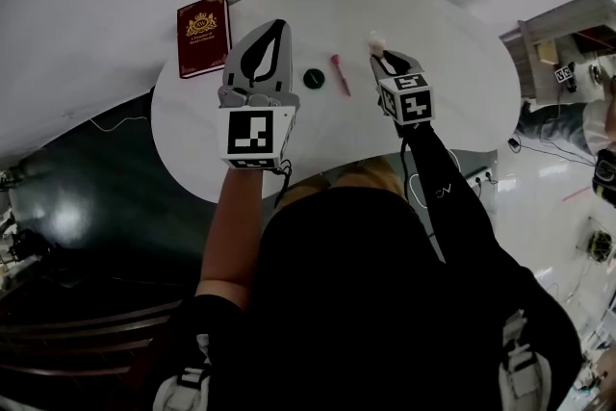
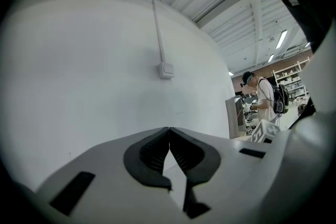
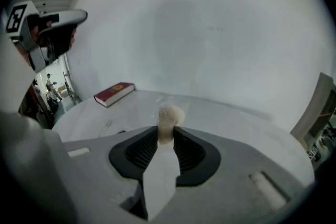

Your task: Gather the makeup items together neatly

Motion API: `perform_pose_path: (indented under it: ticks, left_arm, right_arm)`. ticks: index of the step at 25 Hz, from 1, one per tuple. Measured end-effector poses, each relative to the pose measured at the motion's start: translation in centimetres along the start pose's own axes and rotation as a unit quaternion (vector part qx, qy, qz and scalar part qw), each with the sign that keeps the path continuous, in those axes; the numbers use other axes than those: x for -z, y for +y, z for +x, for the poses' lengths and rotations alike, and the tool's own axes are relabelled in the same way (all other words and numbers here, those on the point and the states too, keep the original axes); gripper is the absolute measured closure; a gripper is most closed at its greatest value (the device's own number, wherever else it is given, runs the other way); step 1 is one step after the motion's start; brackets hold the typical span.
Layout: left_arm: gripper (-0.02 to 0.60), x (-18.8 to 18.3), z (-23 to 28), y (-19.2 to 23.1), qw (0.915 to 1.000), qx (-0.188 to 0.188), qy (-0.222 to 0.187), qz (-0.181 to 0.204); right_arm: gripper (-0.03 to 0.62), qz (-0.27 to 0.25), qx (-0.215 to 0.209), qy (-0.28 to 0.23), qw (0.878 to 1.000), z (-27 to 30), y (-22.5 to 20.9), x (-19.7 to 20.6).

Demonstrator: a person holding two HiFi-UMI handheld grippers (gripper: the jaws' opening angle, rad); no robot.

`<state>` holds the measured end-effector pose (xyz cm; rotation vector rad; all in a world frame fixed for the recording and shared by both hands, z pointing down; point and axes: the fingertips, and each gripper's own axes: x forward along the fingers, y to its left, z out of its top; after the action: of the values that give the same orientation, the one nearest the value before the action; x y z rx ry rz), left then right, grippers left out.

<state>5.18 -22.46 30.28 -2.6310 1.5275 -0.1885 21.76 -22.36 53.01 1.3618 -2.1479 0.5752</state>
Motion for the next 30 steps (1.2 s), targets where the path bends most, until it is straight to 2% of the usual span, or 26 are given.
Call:
perform_pose_path:
  ticks: [6,11,14,23,27,30]
  left_arm:
    - [0.571,1.4,-0.3,0.8,0.9997,-0.016,0.020,0.003]
    - [0.571,1.9,-0.5,0.6,0.9993,-0.023,0.030,-0.008]
    - [0.571,2.2,-0.8,0.7,0.9990,-0.029,0.033,-0.005]
    - [0.571,2.5,-1.3,1.1,0.9987,-0.037,0.033,-0.008]
    - [0.572,1.9,-1.5,1.4,0.9989,-0.040,0.023,-0.008]
    - [0.571,1.4,-1.6,1.5,0.9990,-0.040,0.015,-0.008]
  right_arm:
    - [0.497,0.021,-0.007,0.093,0.995,3.9,-0.3,6.3]
    - [0.494,0.025,-0.012,0.146,0.989,5.0,-0.2,9.0]
    - [0.493,0.023,-0.005,0.160,0.987,5.1,-0.4,9.8]
    - [0.462,0.008,-0.004,0.116,0.993,4.7,-0.8,8.1]
    - [0.459,-0.022,0.008,0.069,0.997,3.4,-1.5,4.2]
    - [0.459,-0.060,0.005,0.015,0.998,1.6,-1.4,-0.7]
